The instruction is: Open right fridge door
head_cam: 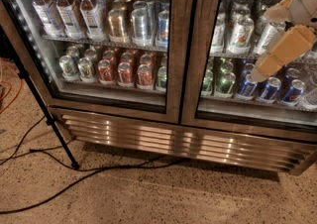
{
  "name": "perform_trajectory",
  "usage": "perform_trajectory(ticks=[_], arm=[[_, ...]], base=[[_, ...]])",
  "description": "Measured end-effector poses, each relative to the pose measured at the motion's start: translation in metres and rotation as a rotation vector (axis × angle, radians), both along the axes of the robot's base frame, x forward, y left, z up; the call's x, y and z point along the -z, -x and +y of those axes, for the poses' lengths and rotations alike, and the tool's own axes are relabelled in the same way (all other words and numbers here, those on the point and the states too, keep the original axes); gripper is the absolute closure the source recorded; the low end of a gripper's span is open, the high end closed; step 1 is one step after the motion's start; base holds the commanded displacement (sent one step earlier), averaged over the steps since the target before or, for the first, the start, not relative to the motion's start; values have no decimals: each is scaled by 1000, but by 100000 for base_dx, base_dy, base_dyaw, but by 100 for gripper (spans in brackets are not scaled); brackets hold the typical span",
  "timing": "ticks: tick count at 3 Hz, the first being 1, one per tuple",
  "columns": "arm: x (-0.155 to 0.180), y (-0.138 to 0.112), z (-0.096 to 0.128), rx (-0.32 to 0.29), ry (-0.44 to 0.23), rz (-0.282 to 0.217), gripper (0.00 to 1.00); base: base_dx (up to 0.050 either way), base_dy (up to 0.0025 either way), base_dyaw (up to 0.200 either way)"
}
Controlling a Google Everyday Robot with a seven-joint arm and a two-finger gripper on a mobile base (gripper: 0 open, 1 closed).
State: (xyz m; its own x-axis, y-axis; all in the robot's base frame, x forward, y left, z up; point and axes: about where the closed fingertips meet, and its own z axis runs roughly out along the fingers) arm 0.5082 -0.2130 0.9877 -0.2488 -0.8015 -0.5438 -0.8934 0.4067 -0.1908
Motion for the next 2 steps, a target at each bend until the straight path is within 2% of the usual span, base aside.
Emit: perform_trajectory(ticks=[1,2], arm=[[-2,-5,5,-10,-74,-46,0],[-12,-25,18,-53,-255,-134,0]], base=[[0,0,0],[0,0,0]])
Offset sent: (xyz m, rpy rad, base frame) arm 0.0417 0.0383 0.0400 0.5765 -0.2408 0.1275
